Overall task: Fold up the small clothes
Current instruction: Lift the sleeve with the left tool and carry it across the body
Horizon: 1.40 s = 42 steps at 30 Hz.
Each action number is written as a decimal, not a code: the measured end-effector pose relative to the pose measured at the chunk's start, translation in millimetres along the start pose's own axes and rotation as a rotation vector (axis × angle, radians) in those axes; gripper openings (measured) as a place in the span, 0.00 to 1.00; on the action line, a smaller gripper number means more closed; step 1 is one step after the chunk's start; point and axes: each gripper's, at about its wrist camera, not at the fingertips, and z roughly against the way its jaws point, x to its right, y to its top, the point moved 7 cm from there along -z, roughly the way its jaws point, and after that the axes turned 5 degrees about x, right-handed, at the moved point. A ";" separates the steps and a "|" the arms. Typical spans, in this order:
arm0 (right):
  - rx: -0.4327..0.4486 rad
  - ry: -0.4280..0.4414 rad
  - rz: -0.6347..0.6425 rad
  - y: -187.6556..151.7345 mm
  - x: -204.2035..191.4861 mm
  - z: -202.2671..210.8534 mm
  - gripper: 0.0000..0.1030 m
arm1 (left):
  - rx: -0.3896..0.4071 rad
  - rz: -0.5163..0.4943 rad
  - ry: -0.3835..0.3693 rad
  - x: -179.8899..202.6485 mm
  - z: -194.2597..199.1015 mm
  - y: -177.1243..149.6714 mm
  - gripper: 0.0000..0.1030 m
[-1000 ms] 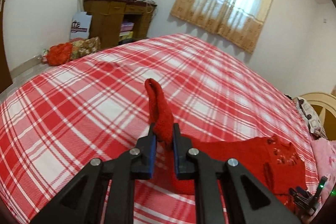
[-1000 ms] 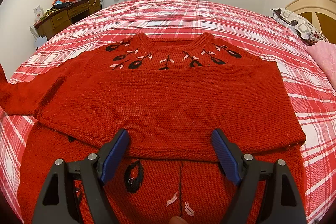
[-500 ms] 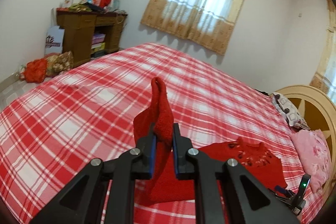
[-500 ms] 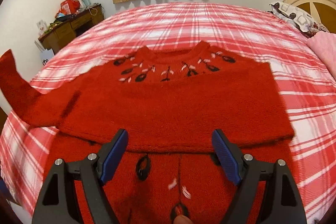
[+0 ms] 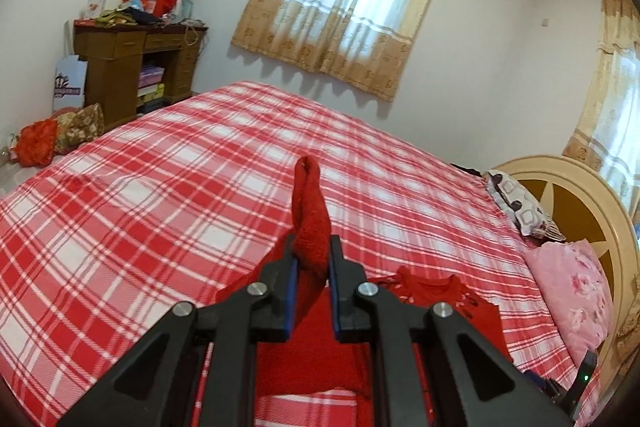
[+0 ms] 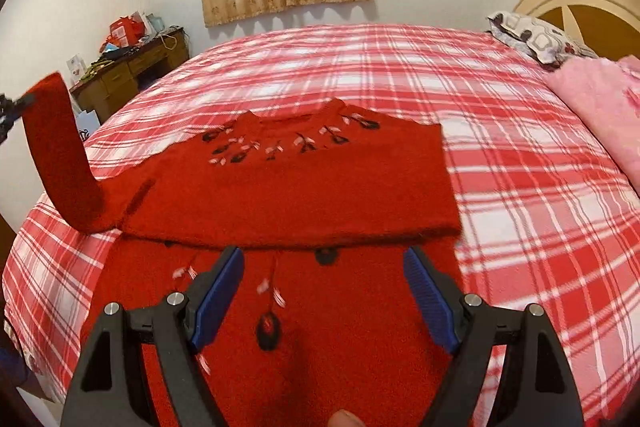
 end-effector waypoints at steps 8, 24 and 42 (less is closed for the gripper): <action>-0.015 -0.015 -0.021 -23.1 18.3 12.1 0.80 | 0.005 -0.028 -0.054 48.5 -6.8 6.7 0.13; 0.012 0.007 -0.051 -40.9 25.4 19.5 0.80 | 0.051 -0.072 -0.136 129.1 -12.3 25.5 0.13; -0.002 0.037 -0.103 -52.4 30.7 10.9 0.80 | 0.028 -0.142 -0.241 226.0 -33.1 -3.1 0.13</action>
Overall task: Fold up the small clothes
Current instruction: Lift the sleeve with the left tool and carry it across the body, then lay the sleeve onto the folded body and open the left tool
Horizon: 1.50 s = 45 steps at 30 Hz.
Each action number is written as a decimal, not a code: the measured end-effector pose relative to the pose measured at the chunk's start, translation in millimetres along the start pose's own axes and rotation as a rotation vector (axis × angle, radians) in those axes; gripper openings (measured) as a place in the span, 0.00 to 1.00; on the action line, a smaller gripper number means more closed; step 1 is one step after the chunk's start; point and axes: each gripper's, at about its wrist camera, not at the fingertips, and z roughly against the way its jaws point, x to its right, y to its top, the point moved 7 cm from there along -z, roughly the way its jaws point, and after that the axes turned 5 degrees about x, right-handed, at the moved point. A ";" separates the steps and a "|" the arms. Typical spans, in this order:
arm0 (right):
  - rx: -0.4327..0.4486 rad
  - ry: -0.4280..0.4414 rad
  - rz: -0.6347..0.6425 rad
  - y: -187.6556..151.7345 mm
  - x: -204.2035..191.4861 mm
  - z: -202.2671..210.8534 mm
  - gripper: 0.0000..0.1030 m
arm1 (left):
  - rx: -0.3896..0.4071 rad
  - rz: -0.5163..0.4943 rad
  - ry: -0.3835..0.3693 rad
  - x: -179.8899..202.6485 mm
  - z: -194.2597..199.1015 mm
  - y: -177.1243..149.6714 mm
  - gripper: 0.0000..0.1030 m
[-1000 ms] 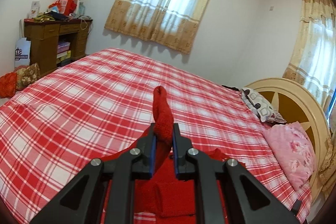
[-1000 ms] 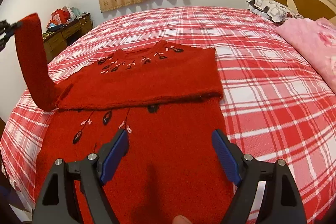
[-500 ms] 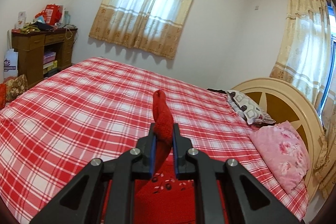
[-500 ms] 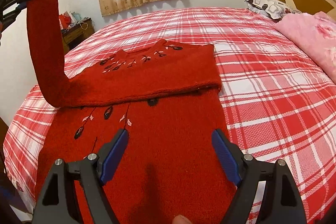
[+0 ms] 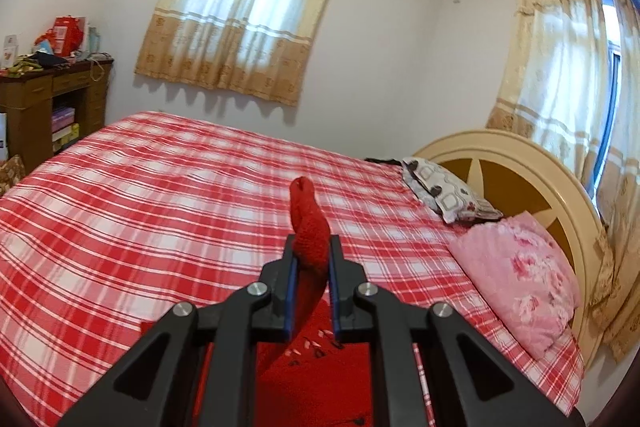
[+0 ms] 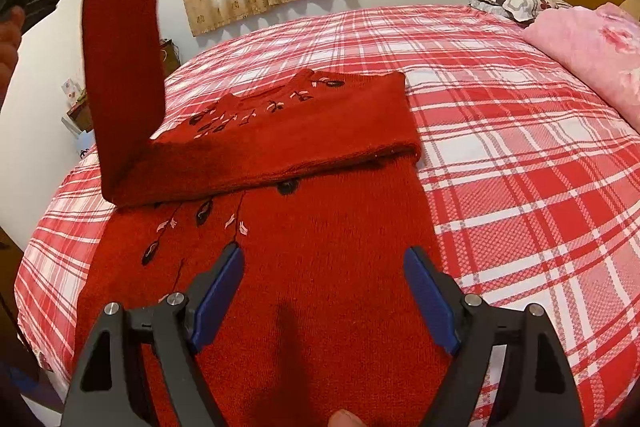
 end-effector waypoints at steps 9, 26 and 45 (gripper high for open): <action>-0.029 0.004 0.014 -8.5 -4.1 -7.6 0.80 | -0.042 -0.110 0.009 51.5 -41.3 -56.1 0.13; -0.042 0.044 0.002 -13.4 -2.1 -12.5 0.80 | -0.126 -0.405 0.029 50.2 -16.6 -146.2 0.71; -0.063 -0.030 0.137 61.3 -46.3 -35.7 0.80 | -0.325 -0.373 0.379 -140.6 -9.4 -192.9 0.76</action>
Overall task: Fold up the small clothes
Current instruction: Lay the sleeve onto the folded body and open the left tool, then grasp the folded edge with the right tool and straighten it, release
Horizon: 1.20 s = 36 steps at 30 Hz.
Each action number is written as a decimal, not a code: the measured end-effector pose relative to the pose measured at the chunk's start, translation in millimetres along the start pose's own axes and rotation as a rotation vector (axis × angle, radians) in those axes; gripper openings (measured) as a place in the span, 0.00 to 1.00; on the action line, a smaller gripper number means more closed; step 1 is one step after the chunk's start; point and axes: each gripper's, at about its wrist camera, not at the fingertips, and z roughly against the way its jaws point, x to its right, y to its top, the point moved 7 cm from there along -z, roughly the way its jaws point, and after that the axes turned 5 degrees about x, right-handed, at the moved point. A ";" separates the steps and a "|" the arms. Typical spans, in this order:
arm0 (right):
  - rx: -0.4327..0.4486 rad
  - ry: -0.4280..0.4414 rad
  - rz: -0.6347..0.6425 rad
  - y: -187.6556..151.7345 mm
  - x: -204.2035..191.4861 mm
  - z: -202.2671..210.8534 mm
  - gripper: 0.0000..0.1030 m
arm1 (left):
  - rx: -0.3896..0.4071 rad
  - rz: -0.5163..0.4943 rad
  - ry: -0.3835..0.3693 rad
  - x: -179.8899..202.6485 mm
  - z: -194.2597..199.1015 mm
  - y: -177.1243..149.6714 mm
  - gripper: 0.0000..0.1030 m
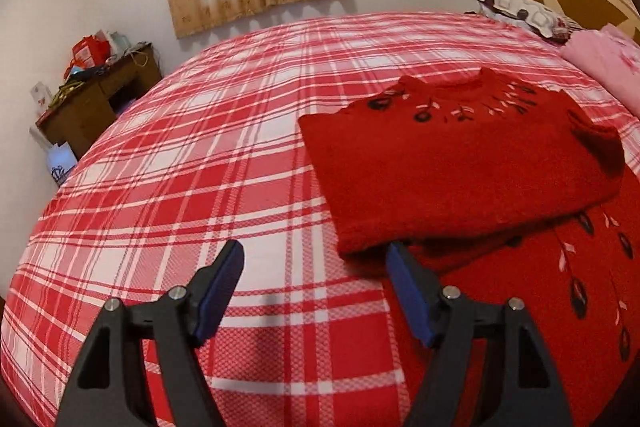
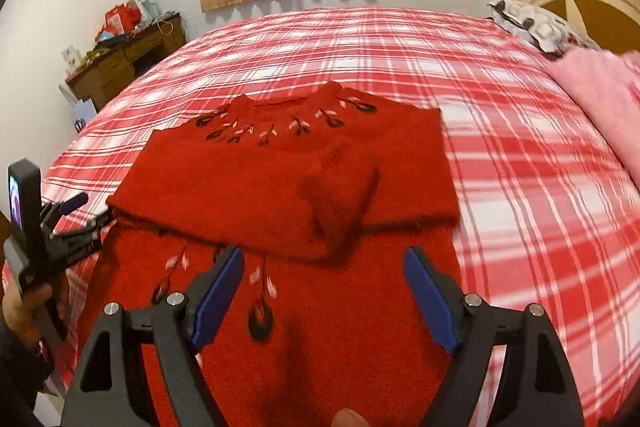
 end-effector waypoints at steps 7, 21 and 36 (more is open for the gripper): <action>-0.031 -0.109 0.014 11.5 14.2 -36.4 0.53 | 0.007 0.084 -0.055 -11.4 1.2 -17.2 0.81; 0.036 -0.088 -0.275 9.0 89.6 -11.5 0.42 | 0.035 0.161 -0.123 -20.1 12.8 -18.7 0.88; 0.049 -0.144 -0.102 36.4 73.7 -29.8 0.08 | -0.089 0.178 -0.098 -9.3 -19.5 -17.8 0.96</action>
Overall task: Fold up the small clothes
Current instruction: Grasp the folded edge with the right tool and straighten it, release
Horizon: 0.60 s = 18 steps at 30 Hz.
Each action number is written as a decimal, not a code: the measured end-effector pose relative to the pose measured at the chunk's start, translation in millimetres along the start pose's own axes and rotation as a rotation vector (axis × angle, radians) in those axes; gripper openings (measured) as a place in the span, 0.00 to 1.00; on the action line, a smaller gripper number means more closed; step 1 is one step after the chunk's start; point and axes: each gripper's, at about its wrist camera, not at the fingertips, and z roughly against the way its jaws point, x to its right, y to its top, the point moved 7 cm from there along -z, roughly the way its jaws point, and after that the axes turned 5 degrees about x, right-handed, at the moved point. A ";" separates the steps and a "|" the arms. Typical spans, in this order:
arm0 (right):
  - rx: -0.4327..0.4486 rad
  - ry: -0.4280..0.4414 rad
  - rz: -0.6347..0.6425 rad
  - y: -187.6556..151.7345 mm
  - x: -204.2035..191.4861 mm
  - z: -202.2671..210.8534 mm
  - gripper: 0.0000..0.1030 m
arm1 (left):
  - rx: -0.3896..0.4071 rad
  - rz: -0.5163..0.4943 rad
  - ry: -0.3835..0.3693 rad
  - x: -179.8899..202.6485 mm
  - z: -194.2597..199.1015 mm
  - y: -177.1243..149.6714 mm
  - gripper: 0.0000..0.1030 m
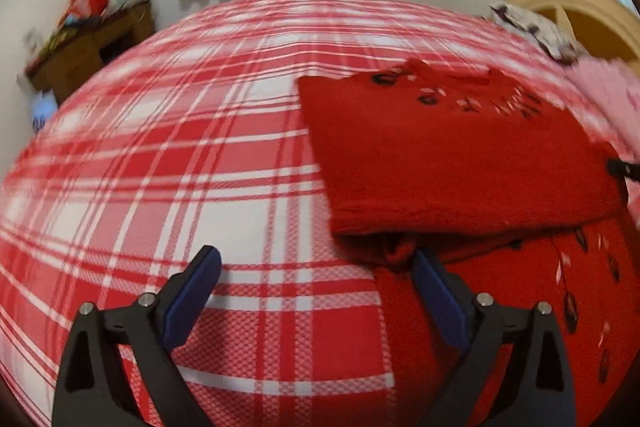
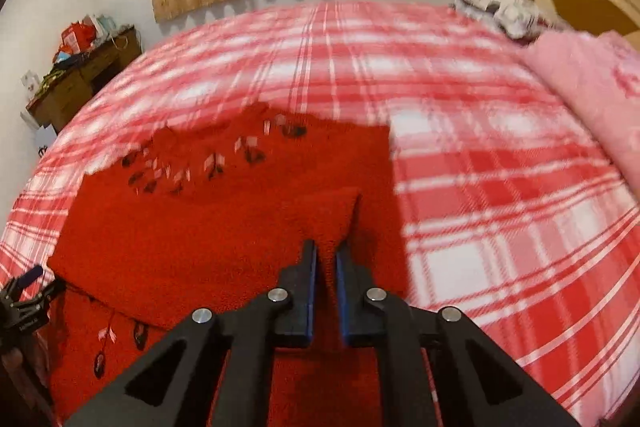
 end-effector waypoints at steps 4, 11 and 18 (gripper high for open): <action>-0.013 -0.046 0.002 4.0 8.9 -11.5 0.08 | -0.003 0.002 0.032 -0.4 0.4 -4.9 0.98; -0.082 -0.070 -0.001 -19.2 21.0 -28.8 0.24 | -0.019 0.019 0.025 -4.5 0.7 -8.0 1.00; 0.013 0.066 0.044 -7.2 -14.2 11.2 0.49 | 0.160 0.041 -0.007 -3.5 47.5 7.9 0.99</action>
